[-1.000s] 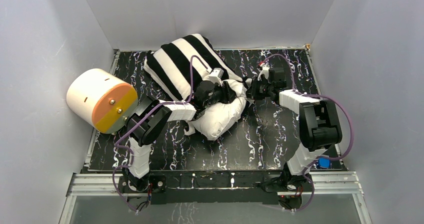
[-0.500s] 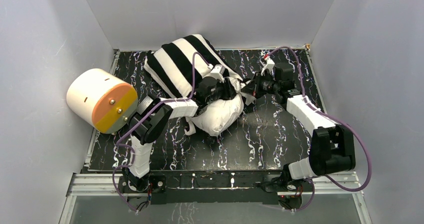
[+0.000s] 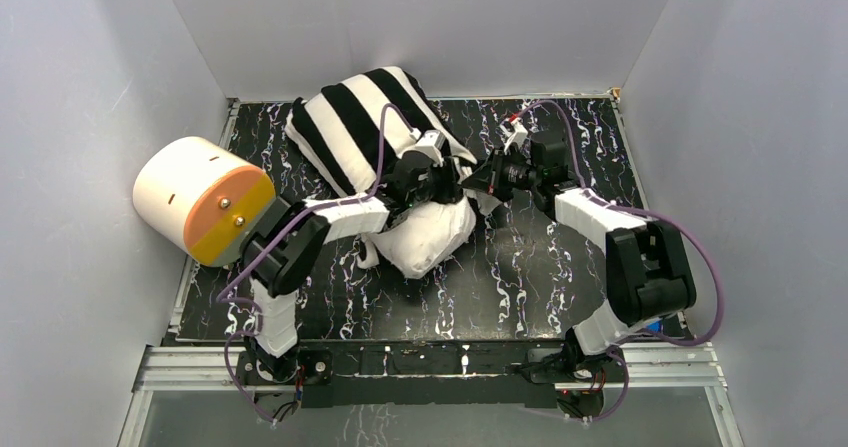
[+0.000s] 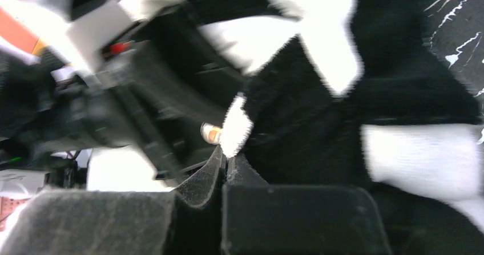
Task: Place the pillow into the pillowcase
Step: Stuff the pillow into the pillowcase.
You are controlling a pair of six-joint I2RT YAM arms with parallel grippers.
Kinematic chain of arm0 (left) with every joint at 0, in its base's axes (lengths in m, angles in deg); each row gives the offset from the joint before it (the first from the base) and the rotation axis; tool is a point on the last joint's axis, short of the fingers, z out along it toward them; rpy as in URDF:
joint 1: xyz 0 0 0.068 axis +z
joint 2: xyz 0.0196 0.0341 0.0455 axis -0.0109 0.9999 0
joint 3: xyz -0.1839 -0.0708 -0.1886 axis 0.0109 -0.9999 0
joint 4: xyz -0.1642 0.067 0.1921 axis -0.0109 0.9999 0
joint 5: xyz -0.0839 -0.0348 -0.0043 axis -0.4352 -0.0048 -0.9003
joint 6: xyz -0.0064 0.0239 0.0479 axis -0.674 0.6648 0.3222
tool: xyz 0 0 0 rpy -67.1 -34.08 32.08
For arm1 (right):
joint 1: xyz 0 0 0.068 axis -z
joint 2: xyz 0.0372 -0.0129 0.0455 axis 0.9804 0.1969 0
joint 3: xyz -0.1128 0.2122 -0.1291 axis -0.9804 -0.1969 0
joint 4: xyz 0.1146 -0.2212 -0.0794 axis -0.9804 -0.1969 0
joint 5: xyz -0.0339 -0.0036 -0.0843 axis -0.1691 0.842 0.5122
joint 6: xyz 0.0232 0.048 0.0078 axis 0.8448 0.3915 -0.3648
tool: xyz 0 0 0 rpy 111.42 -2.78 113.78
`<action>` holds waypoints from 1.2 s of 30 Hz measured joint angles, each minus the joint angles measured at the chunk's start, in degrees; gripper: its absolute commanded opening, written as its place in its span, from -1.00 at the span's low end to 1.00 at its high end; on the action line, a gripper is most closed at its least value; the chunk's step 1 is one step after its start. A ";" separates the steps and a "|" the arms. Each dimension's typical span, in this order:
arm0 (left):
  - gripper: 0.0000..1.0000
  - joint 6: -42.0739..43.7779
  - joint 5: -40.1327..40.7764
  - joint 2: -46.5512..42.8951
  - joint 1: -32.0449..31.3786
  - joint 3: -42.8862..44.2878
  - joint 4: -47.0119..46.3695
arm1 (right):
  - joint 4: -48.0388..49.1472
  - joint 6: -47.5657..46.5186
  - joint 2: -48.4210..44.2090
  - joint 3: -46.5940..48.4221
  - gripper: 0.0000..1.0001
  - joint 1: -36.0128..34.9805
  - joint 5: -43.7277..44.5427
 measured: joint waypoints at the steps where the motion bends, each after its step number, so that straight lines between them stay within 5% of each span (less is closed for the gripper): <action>1: -0.04 -0.02 -0.13 -2.21 0.02 -0.98 1.53 | 1.38 0.42 0.85 -0.26 -1.00 0.02 0.02; 8: 0.26 -0.52 -0.98 -18.29 0.98 -7.21 12.74 | 4.07 3.34 5.70 -0.31 -1.00 -0.11 -0.35; 15: 0.17 5.25 2.47 -28.11 -5.27 -4.02 23.17 | 5.25 4.68 5.81 -0.28 -1.00 0.24 0.50; 22: -0.18 11.87 12.20 -26.12 -6.60 -0.17 33.22 | 5.25 6.23 4.96 -0.28 -1.00 0.35 0.39; 27: -0.51 14.19 19.15 -15.89 -5.97 6.78 34.49 | 4.96 5.79 3.63 -0.28 -1.00 0.39 0.13; 36: -0.55 8.22 15.34 -0.76 -0.37 8.98 25.68 | 1.11 4.39 1.20 -0.15 -1.00 0.96 -0.59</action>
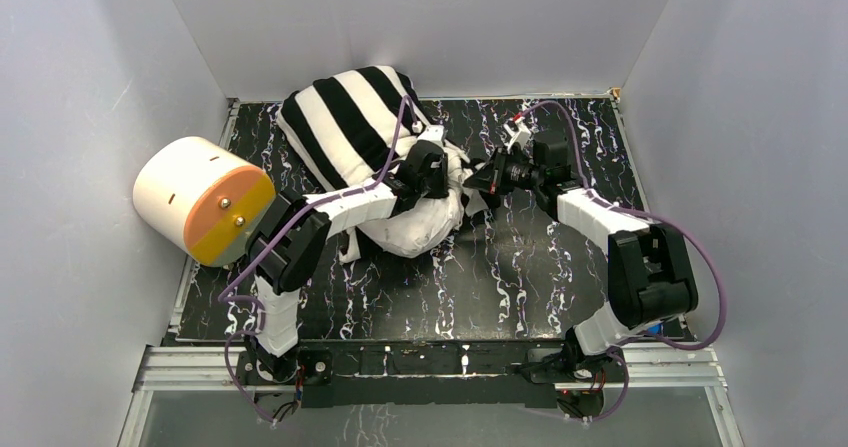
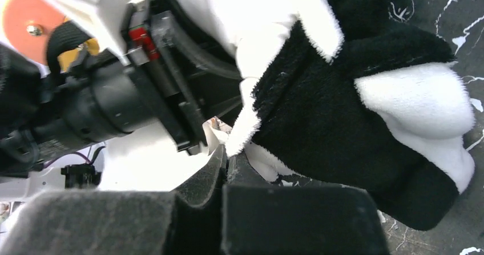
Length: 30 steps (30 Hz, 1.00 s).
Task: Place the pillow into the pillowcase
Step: Stuff the pillow into the pillowcase.
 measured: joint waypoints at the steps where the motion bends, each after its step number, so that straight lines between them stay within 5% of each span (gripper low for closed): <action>1: -0.56 -0.70 -0.24 0.42 0.13 -0.04 -1.05 | -0.04 0.13 -0.76 0.00 -1.00 0.00 0.00; 9: -0.59 -5.90 -4.68 0.59 2.36 -3.82 -10.23 | 9.75 6.10 -5.75 -6.54 -1.00 -4.61 4.26; 14: -0.57 -7.80 -6.10 0.35 3.39 -4.92 -11.80 | 19.65 9.99 0.31 -7.48 -1.00 -8.76 7.37; 30: 0.16 -7.32 -13.03 -24.87 5.40 -14.01 -1.05 | 21.75 12.48 2.16 -8.61 -1.00 -10.45 11.52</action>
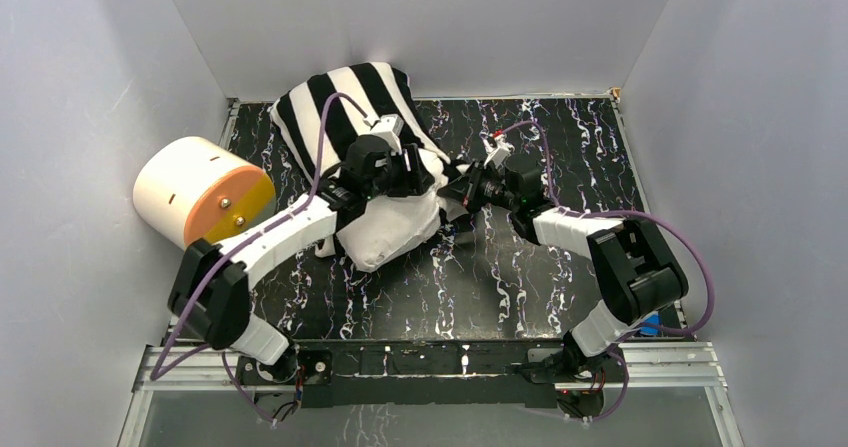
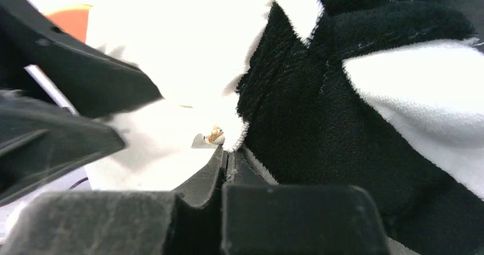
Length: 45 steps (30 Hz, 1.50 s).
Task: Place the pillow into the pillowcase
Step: Stuff the pillow into the pillowcase.
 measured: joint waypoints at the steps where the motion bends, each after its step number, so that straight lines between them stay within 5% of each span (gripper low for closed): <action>1: 0.21 1.18 0.02 -1.66 -0.07 -0.02 1.57 | 0.02 0.11 0.00 -0.13 -1.00 -0.02 -0.11; 13: 0.40 26.12 12.00 -16.26 -8.68 -0.04 19.61 | -4.00 -0.57 -1.20 0.11 -0.92 0.39 0.83; 24: 0.44 40.00 26.36 -2.14 -19.78 0.04 20.59 | -9.14 -0.87 -1.75 1.14 -0.92 5.38 -1.03; 26: 0.26 42.12 30.77 1.90 -20.28 0.37 19.06 | -9.99 -0.92 -1.75 1.25 -0.89 6.97 -1.88; 29: -0.58 44.87 37.44 7.93 -20.70 1.99 16.20 | -10.99 -1.16 -1.75 1.62 -0.78 8.94 -3.19; 31: -0.95 46.03 40.04 10.49 -20.74 3.82 15.21 | -12.15 -1.77 -1.75 2.34 -0.67 9.73 -4.17; 37: -1.00 46.12 39.71 12.37 -19.65 9.79 15.13 | -12.57 -3.04 -2.91 2.91 -0.28 12.31 -6.38; 45: -1.00 43.91 36.35 16.33 -16.76 19.63 17.88 | -15.32 -7.37 -13.81 -1.97 -0.23 15.17 -2.16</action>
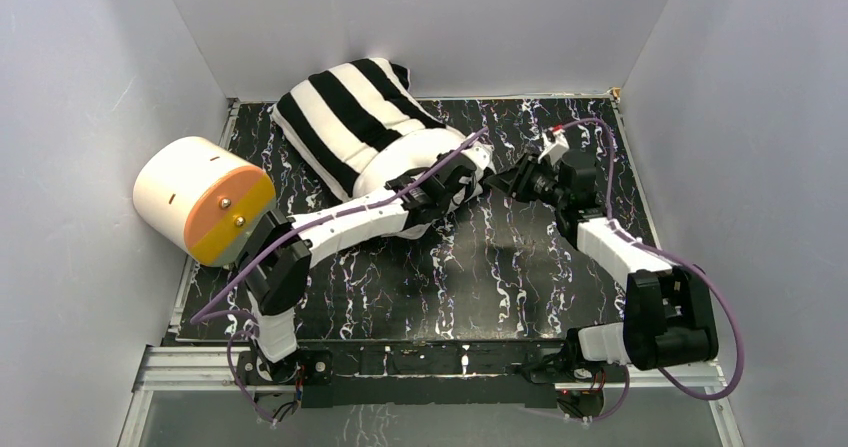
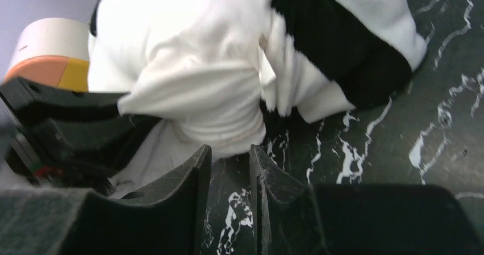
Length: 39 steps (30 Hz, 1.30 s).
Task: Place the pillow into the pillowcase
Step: Stuff the pillow into the pillowcase.
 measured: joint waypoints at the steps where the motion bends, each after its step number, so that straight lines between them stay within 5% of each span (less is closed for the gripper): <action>1: -1.00 -0.26 -0.31 0.70 0.15 1.18 0.48 | 0.61 0.42 -1.36 -1.75 -0.24 0.26 0.46; 9: -0.92 -4.74 -4.70 4.98 2.43 9.33 4.85 | 9.55 9.86 2.10 -11.69 -0.27 -3.26 5.33; 25: -0.92 -10.88 -12.26 7.72 5.81 15.82 8.87 | 30.73 23.93 25.03 -8.20 -0.32 -10.32 11.93; 39: -0.91 -11.08 -12.46 7.74 5.84 16.15 9.09 | 31.04 26.21 27.41 -5.14 -0.39 -12.41 14.36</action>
